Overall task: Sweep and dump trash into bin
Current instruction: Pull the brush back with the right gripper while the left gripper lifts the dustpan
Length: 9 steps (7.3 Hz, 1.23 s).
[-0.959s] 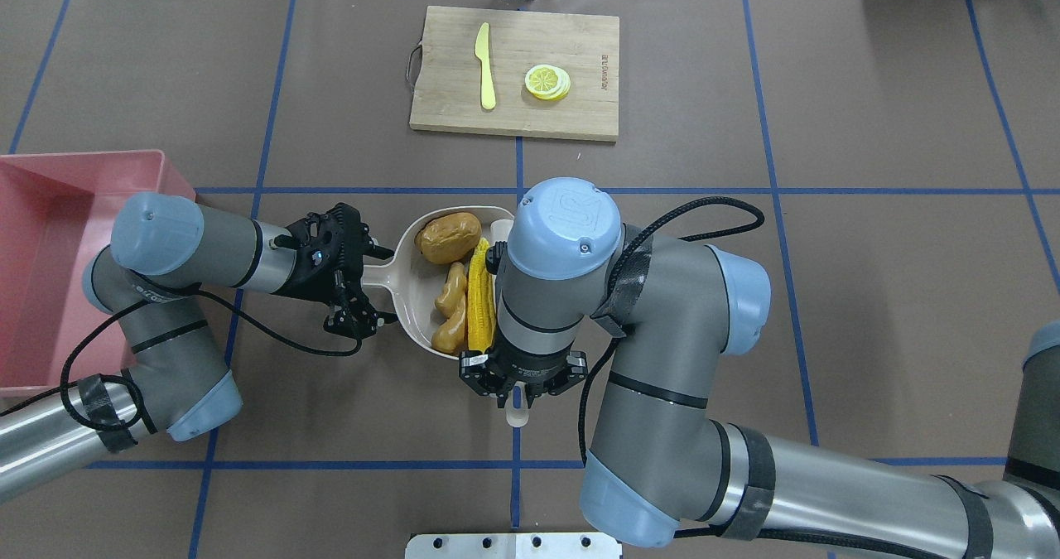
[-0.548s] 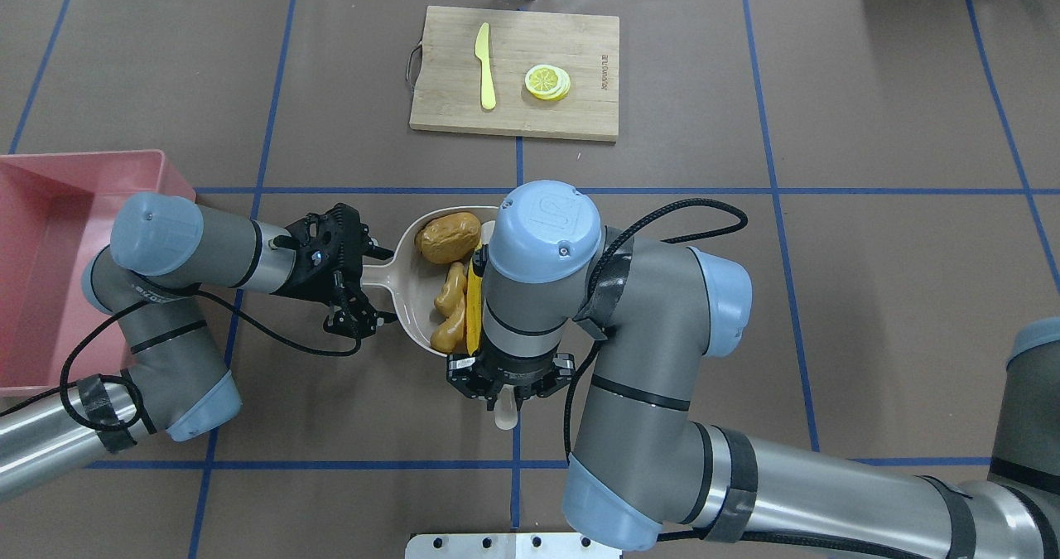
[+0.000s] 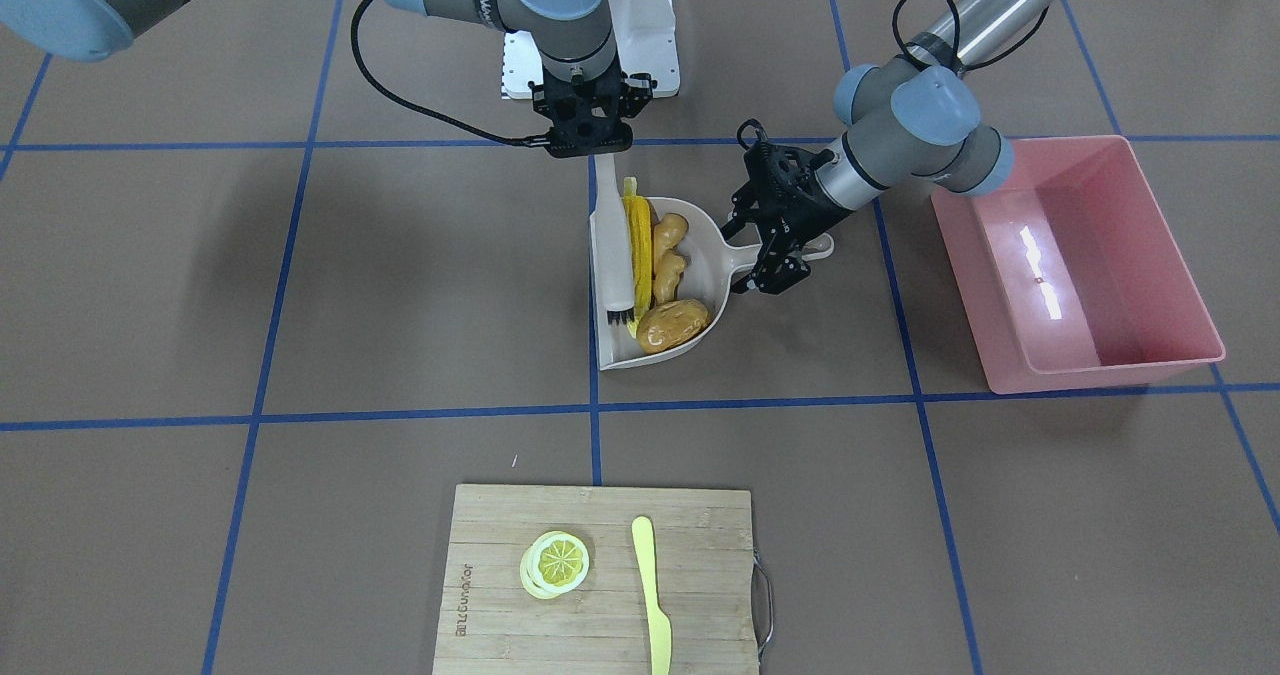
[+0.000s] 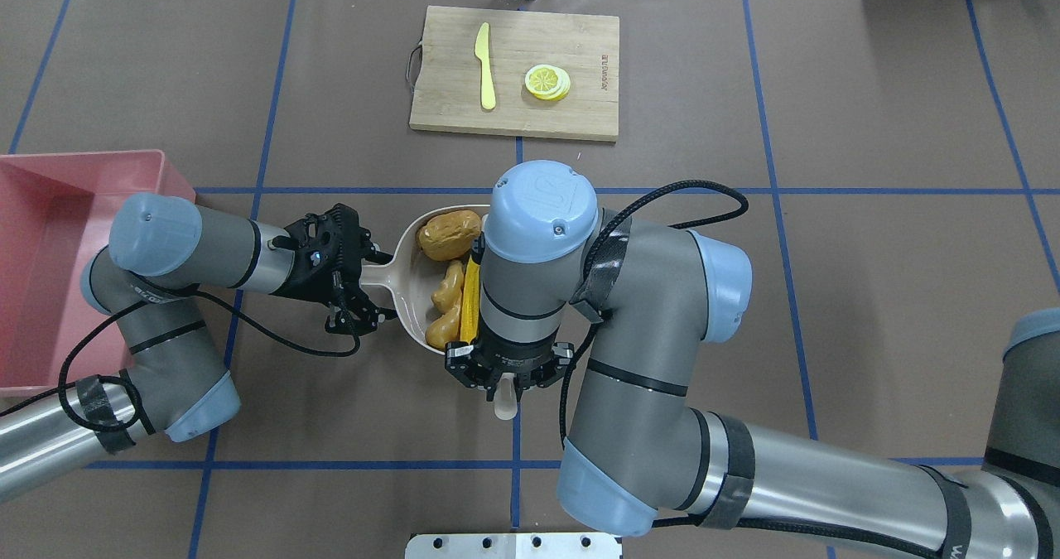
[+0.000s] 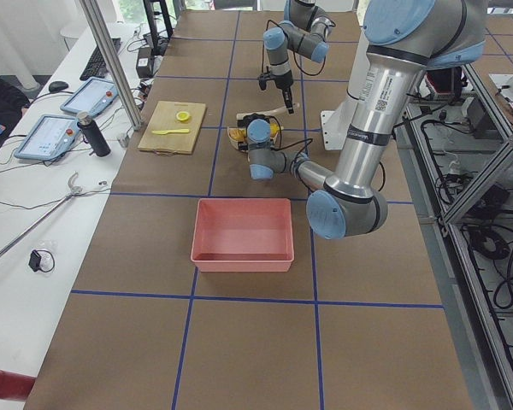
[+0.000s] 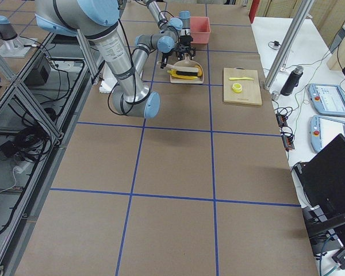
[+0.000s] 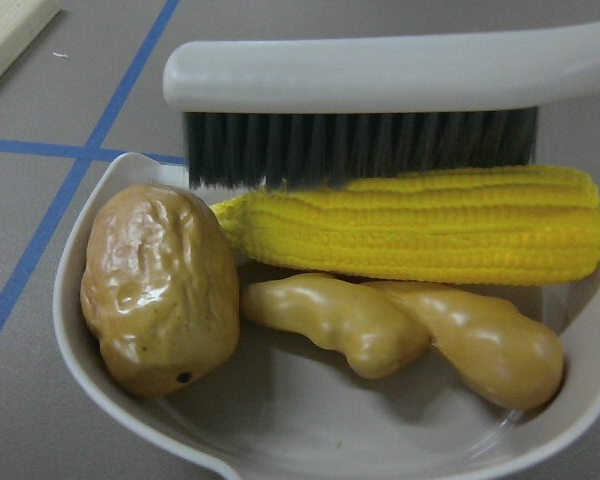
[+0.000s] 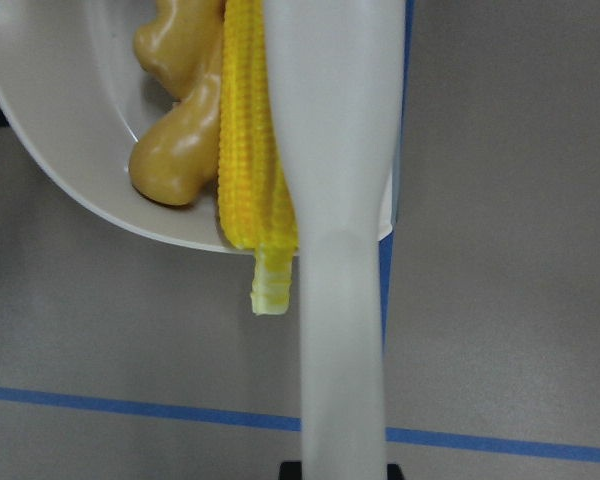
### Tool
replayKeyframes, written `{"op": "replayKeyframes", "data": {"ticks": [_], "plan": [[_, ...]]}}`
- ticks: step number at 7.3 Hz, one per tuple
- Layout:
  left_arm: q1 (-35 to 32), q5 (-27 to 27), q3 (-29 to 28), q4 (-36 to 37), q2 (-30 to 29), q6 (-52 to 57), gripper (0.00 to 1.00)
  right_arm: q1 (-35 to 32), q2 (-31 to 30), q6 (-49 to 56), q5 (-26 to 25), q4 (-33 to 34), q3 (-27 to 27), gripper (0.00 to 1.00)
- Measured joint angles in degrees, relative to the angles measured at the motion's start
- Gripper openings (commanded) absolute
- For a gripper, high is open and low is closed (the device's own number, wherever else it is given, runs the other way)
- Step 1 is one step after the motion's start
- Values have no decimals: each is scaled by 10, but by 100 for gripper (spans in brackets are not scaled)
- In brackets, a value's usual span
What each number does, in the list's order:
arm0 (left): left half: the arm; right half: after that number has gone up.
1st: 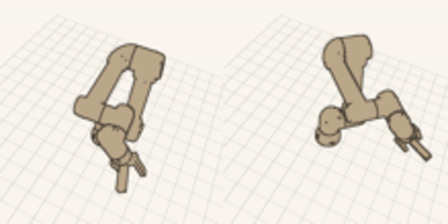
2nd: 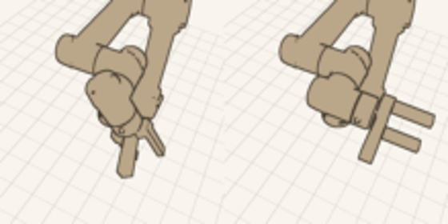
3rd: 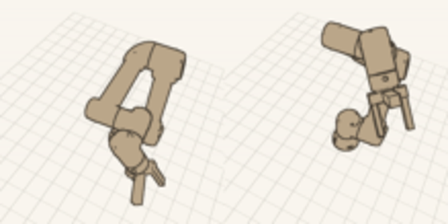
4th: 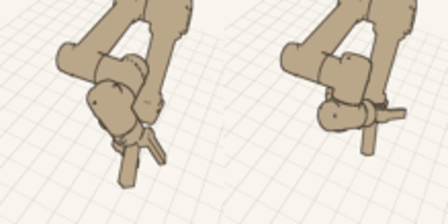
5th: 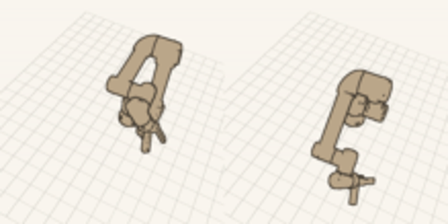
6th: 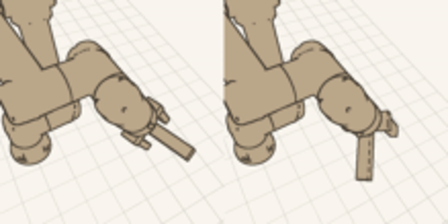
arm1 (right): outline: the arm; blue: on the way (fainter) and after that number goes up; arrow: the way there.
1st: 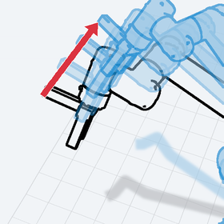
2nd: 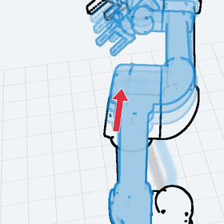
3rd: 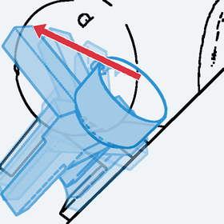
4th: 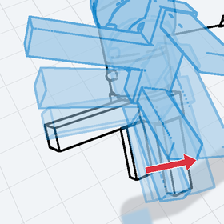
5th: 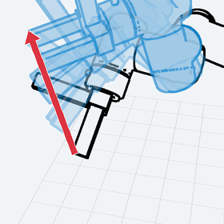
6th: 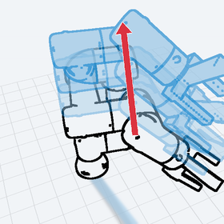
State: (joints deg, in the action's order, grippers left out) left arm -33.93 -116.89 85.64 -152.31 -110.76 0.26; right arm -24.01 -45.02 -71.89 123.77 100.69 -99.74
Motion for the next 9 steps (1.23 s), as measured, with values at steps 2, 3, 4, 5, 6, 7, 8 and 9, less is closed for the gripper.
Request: {"op": "replayKeyframes", "data": {"ticks": [2, 3, 4, 5, 6, 7, 8, 9], "plan": [[0, 0, 0, 0, 1, 1, 25, -12, -3, 10, 6, 37, -18, 0], [0, 0, 0, 0, 1, 2, 15, -22, -9, 29, 6, 68, -35, 0], [0, 0, 1, 0, 2, 2, 11, -42, -32, 69, 7, 105, -65, 0], [0, 0, 1, 0, 3, 3, 10, -66, -73, 111, 6, 127, -101, 0], [0, 0, 2, 0, 3, 3, 10, -87, -116, 136, 6, 137, -132, 0], [0, 0, 3, 0, 3, 3, 7, -107, -156, 163, 6, 140, -149, 0], [0, 0, 4, -2, 3, 4, 0, -131, -193, 196, 6, 140, -158, 0], [-1, -1, 7, -5, 4, 4, 0, -157, -232, 228, 6, 137, -165, 0]]}}
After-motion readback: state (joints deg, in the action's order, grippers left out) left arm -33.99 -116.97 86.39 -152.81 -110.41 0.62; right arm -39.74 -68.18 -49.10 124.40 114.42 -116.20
